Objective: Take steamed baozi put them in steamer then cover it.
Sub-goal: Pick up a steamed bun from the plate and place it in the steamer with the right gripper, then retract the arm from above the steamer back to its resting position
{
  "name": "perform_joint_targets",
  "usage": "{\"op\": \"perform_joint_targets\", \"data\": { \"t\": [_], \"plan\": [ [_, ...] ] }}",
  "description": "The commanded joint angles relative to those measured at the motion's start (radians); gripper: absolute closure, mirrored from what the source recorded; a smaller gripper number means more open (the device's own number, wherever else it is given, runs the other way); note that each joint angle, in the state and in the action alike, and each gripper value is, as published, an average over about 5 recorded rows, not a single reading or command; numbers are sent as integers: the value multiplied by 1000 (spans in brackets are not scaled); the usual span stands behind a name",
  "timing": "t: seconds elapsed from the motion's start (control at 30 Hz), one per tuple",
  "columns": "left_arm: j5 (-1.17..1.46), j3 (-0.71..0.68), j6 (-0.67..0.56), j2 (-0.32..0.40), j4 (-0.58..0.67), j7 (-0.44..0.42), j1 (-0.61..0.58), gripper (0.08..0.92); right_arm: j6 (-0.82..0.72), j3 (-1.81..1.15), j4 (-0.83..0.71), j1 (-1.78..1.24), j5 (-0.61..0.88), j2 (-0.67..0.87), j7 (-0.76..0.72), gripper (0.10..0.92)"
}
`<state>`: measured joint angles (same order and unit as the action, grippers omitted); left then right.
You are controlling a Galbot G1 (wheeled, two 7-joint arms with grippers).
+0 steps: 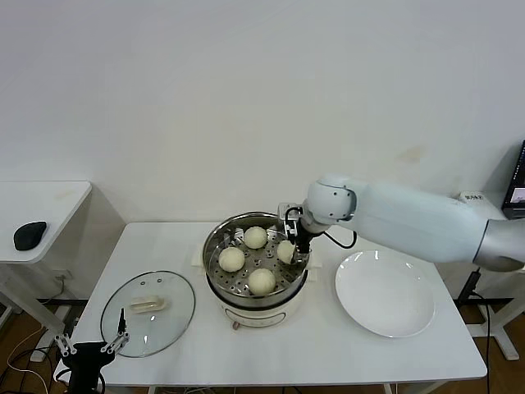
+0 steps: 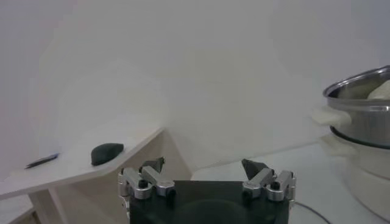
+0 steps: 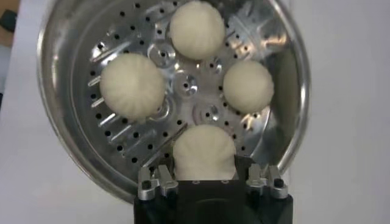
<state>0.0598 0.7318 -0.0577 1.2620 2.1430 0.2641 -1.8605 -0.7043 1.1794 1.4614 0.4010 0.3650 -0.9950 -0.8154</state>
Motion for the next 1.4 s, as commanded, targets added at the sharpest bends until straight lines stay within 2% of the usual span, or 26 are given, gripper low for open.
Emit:
{"op": "perform_joint_targets", "data": {
  "t": [0.03, 0.2, 0.43, 0.53, 0.6, 0.7, 0.8, 0.93, 1.07, 1.23, 1.4],
  "plan": [
    [-2, -2, -1, 3, 4, 0, -3, 177, -13, -30, -16, -61, -11, -20, 29, 406],
    [-4, -1, -1, 3, 6, 0, -6, 177, -10, -52, -2, -53, -7, -11, 34, 389],
    [-2, 1, -1, -1, 6, -1, -4, 177, -9, -81, 42, 27, 33, 46, 23, 226],
    [1, 3, 0, -4, 6, -1, 1, 177, -2, -121, 82, 41, 78, 84, 67, 206],
    [4, 4, 0, -7, 2, -1, 5, 177, 12, -165, 128, 25, 159, 114, 180, 204],
    [14, 5, -5, -10, -3, 0, 10, 177, 43, -254, 210, -53, 305, 177, 446, 203],
    [29, 7, -14, -14, -5, 0, 14, 177, 131, -406, 293, -234, 361, 278, 649, 203],
    [45, 5, -23, -23, -16, -3, 27, 177, 323, -726, 384, -623, 310, 395, 774, 203],
    [66, -5, -36, -34, -28, -9, 42, 177, 469, -1034, 408, -986, 181, 393, 807, 203],
    [78, -28, -49, -47, -43, -19, 60, 177, 679, -1427, 404, -1420, 4, 248, 774, 203],
    [61, -54, -60, -54, -74, -22, 82, 177, 858, -1697, 392, -1669, -105, 55, 697, 203]
  ]
}}
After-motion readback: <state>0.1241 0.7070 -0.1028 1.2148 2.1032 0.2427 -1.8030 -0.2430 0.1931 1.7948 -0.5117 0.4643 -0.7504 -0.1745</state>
